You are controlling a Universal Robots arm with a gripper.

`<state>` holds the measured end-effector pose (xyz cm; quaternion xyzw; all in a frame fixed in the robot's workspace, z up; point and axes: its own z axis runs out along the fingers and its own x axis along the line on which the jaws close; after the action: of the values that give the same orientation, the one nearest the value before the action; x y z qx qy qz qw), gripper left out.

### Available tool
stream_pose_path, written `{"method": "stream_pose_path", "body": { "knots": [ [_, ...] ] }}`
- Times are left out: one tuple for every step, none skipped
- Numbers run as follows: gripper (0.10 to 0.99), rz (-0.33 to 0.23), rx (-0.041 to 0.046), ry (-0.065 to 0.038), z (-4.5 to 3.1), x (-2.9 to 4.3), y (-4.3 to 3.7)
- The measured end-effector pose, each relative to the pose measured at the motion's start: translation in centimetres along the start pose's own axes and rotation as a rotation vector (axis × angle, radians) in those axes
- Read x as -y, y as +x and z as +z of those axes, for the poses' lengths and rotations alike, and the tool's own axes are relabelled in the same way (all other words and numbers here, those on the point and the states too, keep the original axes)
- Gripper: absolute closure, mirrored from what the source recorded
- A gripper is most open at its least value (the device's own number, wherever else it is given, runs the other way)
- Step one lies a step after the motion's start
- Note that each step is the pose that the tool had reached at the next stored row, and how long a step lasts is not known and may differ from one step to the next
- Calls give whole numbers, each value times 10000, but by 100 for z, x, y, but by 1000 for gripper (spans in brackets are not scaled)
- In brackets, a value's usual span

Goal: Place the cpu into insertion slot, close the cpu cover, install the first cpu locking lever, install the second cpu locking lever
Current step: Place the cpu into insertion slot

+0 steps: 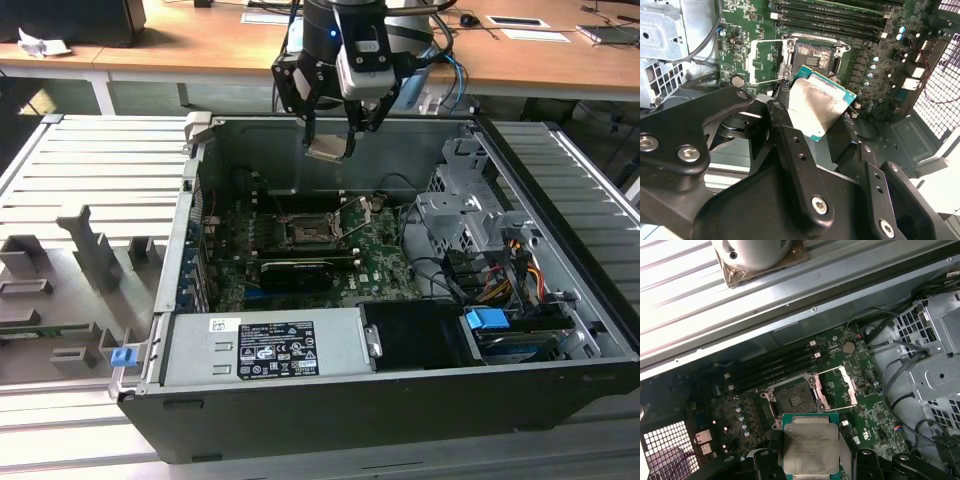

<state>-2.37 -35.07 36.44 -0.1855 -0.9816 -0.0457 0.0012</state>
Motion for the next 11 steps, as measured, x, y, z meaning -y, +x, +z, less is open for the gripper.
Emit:
{"method": "stream_pose_path", "body": {
  "knots": [
    [549, 40, 3, -1, 1, 0, 0],
    [549, 82, 7, -1, 1, 0, 0],
    [549, 128, 11, -2, 2, 0, 0],
    [549, 171, 15, -4, 3, 0, 0],
    [549, 240, 21, -5, 4, 0, 0],
    [549, 304, 27, -6, 6, 1, 0],
    [549, 349, 31, -7, 6, 1, 0],
    [549, 409, 36, -9, 8, 1, 0],
    [549, 451, 41, -9, 8, 1, 0],
    [549, 497, 44, -10, 9, 1, 0],
    [549, 538, 48, -11, 10, 1, 0]
  ]
}}
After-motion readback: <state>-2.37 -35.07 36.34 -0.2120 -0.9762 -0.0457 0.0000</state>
